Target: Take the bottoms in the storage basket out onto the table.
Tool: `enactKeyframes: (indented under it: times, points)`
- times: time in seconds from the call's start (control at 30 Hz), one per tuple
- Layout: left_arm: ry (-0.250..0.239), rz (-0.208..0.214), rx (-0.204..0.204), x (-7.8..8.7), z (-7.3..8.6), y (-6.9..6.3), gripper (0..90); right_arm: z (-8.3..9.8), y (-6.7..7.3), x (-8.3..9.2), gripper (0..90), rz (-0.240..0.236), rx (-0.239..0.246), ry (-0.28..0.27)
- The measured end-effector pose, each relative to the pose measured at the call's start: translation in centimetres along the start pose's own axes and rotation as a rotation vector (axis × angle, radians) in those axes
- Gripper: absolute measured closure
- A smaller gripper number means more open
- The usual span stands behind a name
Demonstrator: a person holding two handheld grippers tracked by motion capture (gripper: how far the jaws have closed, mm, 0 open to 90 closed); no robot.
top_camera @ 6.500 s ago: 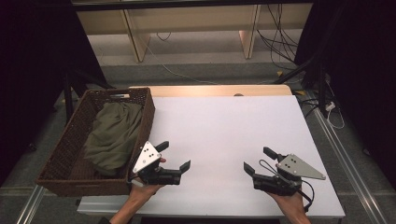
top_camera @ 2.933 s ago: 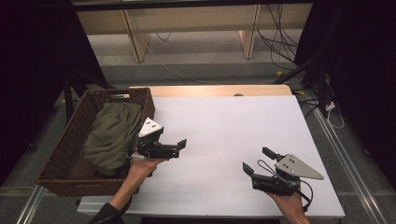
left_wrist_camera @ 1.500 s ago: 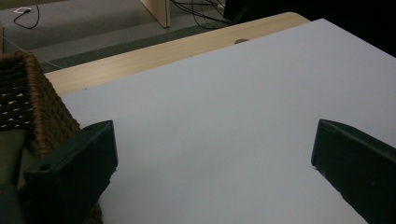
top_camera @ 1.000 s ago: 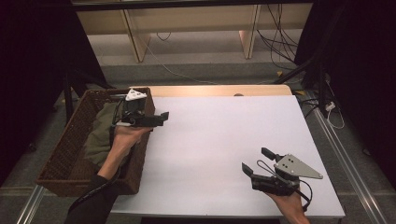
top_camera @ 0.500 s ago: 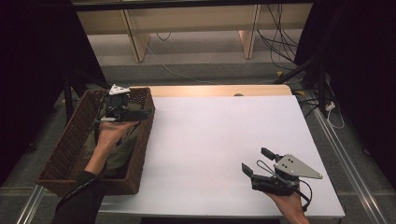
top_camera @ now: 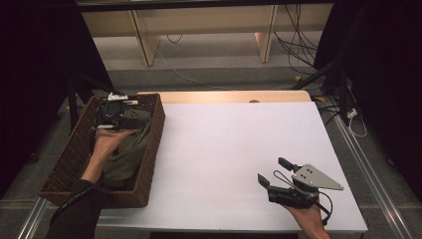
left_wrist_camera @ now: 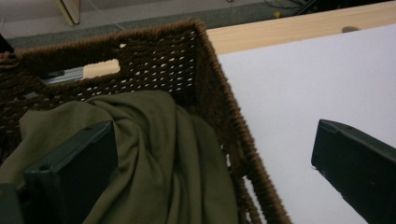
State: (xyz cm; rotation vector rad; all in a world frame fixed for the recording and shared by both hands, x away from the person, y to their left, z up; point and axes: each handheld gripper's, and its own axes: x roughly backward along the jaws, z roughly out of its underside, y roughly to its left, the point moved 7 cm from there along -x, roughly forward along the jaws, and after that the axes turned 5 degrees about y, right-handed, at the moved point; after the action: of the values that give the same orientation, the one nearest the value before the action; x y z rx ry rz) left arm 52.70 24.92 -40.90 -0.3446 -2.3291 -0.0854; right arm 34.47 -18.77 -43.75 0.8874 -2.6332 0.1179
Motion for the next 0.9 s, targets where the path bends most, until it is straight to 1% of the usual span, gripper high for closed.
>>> enactKeyframes:
  times: [0.13, 0.2, 0.3, 0.37, 0.47, 0.5, 0.67, 0.77, 0.83, 0.9]
  points:
    - [0.031, -0.009, 0.003, -0.5, 0.6, 0.8, 0.4, 0.1, -0.1, 0.0, 17.2, 0.001, 0.0, 0.006]
    - [0.047, -0.011, 0.011, -0.8, 0.9, 1.1, 0.4, 0.1, -0.1, -0.1, 17.2, 0.0, 0.0, 0.007]
    - [0.075, 0.008, 0.025, -1.1, 1.4, 1.4, 0.4, 0.1, 0.0, -0.1, 17.2, 0.0, 0.0, 0.009]
    - [0.1, 0.005, 0.013, -1.4, 1.7, 1.5, 0.4, 0.1, -0.1, -0.1, 17.2, 0.001, 0.001, 0.012]
    - [0.113, -0.002, 0.013, -1.7, 1.9, 1.7, 0.4, 0.2, -0.1, -0.1, 17.2, 0.0, 0.001, 0.019]
    - [0.124, -0.002, 0.016, -1.8, 2.1, 1.8, 0.4, 0.2, 0.0, -0.1, 17.2, 0.0, 0.002, 0.02]
    - [0.191, 0.001, 0.004, -2.7, 2.9, 1.9, 0.4, 0.2, 0.0, -0.1, 17.2, -0.002, 0.001, 0.021]
    - [0.24, -0.009, -0.001, -3.3, 3.6, 2.3, 0.4, 0.2, 0.0, -0.1, 17.2, -0.003, 0.003, 0.023]
    - [0.262, -0.017, -0.004, -3.7, 4.0, 2.5, 0.3, 0.2, 0.0, -0.2, 17.2, -0.009, 0.004, 0.021]
    - [0.279, -0.01, 0.005, -3.9, 4.4, 2.6, 0.2, 0.3, 0.0, -0.3, 17.2, -0.01, 0.005, 0.02]
